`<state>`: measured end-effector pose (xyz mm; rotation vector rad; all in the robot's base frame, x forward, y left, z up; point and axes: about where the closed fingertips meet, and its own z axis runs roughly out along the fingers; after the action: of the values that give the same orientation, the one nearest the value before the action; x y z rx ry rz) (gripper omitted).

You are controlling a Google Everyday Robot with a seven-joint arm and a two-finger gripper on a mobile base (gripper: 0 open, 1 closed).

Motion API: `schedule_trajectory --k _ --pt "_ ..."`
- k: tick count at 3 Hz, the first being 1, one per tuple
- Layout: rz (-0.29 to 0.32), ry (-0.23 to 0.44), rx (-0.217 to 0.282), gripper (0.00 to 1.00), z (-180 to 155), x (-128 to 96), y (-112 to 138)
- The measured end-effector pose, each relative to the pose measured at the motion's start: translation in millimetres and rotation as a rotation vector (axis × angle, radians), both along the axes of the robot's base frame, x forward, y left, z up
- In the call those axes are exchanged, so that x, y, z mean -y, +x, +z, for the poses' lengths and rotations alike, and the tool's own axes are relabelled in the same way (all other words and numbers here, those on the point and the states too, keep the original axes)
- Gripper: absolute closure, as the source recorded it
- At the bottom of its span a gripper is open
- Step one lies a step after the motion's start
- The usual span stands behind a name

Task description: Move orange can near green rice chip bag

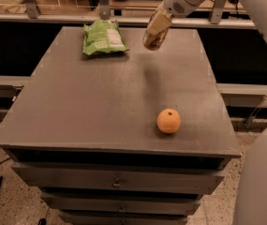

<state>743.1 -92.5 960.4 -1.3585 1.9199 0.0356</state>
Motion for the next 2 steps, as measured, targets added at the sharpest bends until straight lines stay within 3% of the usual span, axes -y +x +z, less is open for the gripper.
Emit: schedule_trajectory --k 2 --pt "0.124 0.113 -0.049 0.97 -7 -30 -4"
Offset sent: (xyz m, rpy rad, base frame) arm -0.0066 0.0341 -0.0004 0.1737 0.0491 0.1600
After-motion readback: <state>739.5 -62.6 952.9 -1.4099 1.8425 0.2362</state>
